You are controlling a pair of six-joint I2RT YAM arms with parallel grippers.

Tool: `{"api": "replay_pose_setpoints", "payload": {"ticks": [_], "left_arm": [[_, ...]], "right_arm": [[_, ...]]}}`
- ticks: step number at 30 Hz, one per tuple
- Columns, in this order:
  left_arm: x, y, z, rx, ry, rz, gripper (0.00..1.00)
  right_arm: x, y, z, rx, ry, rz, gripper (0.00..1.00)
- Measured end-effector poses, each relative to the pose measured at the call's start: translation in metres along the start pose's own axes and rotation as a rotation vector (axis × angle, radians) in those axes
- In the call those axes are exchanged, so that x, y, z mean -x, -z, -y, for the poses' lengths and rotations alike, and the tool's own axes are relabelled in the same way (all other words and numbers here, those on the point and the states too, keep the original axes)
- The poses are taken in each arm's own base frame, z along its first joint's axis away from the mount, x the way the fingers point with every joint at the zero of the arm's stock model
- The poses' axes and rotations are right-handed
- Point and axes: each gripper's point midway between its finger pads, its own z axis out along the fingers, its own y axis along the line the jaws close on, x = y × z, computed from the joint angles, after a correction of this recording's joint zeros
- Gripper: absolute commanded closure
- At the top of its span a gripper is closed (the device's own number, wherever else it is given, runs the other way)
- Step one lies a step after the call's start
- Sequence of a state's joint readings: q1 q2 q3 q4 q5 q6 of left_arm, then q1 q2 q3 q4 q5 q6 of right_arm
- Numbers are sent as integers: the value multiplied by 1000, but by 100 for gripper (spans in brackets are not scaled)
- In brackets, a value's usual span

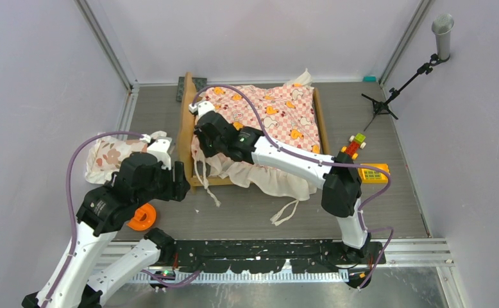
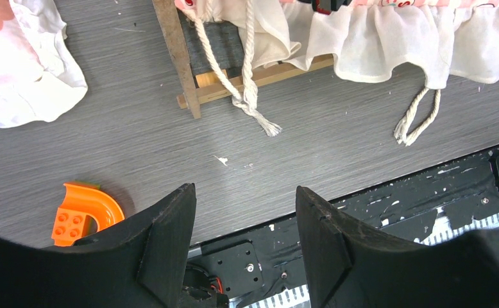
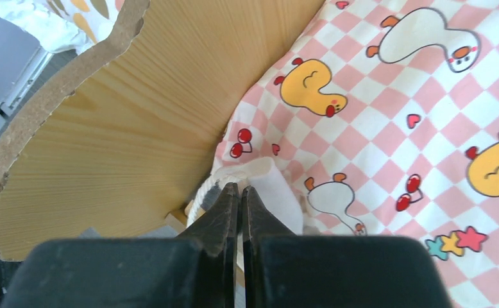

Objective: Set up the pet bed
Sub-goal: Cross the ropes on the bed frame.

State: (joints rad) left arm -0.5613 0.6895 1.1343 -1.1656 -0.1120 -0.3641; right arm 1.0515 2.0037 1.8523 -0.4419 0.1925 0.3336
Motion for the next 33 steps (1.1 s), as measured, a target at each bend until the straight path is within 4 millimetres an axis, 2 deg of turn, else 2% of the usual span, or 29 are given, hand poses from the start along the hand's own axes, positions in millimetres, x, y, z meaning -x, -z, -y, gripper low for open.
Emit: {"api": "replay_pose_setpoints", "payload": {"ticks": [6,20,33], "left_arm": [[0,0,0,0,0,0,40],[0,-1,0,2,-1,-5,40],[0,-3,0,4,-2,-11,40]], "right_arm": [[9,3,9,-39,57,9,96],[29,-10,19,-62,53,33,96],[39,-8,19,-54,44,52,96]]}}
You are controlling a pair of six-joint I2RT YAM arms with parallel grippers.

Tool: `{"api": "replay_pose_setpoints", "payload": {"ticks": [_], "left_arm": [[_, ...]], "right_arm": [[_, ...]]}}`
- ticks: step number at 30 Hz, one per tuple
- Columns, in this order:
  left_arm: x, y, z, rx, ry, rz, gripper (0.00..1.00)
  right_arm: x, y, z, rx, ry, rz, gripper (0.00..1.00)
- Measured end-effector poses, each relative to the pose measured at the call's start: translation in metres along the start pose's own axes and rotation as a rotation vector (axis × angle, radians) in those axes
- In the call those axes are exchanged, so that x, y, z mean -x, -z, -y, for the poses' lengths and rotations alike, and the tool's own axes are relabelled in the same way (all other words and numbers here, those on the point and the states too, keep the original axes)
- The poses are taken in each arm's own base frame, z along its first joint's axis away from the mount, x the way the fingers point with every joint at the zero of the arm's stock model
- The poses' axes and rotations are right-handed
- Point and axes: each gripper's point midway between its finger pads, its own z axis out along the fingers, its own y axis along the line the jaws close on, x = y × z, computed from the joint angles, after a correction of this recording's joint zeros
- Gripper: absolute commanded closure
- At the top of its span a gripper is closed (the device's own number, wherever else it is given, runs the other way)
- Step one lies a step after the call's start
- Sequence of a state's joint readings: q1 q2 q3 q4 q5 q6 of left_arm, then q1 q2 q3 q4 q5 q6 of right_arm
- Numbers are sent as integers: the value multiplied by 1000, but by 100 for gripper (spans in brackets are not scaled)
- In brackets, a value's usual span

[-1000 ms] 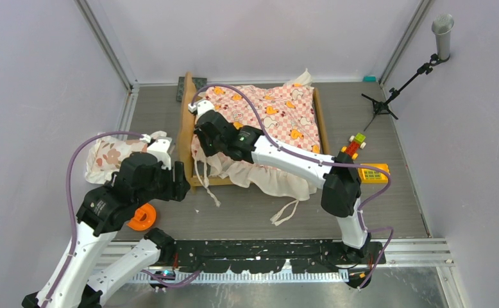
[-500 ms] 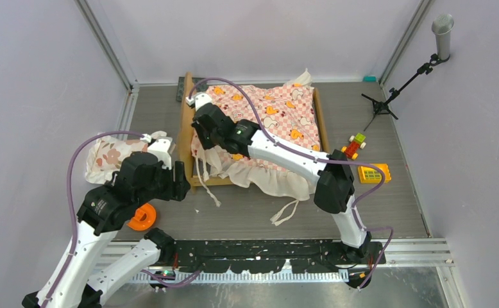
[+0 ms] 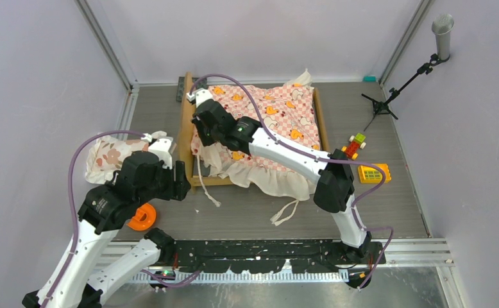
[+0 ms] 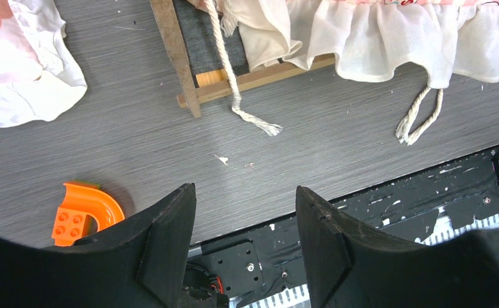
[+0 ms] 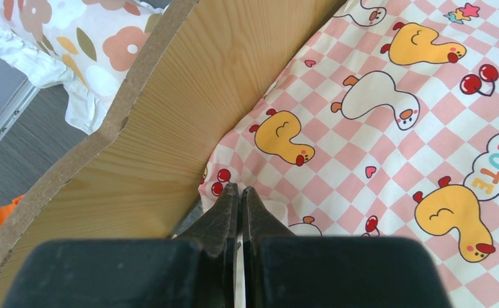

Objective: Set up the pet bed
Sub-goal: Cross the ropes on the bed frame.

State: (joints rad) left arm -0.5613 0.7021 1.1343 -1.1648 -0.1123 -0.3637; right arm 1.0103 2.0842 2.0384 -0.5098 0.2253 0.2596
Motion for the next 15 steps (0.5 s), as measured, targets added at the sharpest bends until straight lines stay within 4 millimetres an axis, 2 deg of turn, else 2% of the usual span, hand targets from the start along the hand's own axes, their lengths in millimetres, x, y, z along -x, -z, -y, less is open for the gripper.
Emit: {"api": "replay_pose_setpoints", "payload": {"ticks": [10,15], "left_arm": [[0,0,0,0,0,0,40],[0,0,0,0,0,0,40]], "right_arm": [[-4,2,-14,78,-24,-24,96],[-16,4,-24,136,-33,-74,96]]}}
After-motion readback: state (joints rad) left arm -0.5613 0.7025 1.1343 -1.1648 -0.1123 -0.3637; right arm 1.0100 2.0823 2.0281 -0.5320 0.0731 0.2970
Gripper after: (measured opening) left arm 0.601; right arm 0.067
